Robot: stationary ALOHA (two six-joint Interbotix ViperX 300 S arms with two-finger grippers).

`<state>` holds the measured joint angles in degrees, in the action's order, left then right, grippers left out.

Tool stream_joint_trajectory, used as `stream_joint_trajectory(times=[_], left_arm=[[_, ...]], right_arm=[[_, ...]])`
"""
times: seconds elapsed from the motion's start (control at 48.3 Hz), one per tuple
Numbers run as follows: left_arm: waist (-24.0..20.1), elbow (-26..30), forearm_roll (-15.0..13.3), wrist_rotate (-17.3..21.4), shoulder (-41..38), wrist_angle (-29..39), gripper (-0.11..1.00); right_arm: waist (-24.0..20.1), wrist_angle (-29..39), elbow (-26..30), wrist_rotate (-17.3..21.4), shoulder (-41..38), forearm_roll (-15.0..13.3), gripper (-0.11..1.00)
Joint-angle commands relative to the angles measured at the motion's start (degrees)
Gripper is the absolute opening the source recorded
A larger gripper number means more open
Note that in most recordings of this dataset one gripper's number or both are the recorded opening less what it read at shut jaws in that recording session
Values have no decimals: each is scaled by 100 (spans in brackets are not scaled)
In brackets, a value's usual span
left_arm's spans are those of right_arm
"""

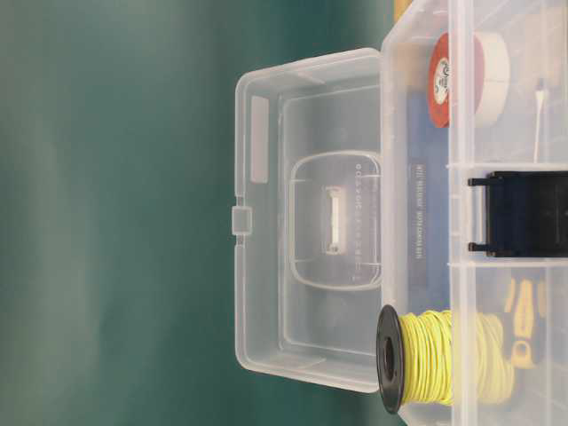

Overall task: Pick the nipper from the toolbox among several items.
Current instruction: 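Move the right gripper over the toolbox toward the blue-handled nipper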

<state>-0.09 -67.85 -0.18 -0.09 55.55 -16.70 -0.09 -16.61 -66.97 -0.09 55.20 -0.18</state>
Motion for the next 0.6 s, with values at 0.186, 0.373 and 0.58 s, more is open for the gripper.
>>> stream_joint_trajectory(times=[0.186,0.373,0.58], left_arm=[[18,123,-149,53,-79,-35,0],[18,114,-149,53,-88,-35,0],[18,114,-176,44,-114,-35,0]], right_arm=[[202,905,624,255,-413,44,0],[765,1705,1301,396,-1107,35,0],[1292,2540,2171,387,-2241,26,0]])
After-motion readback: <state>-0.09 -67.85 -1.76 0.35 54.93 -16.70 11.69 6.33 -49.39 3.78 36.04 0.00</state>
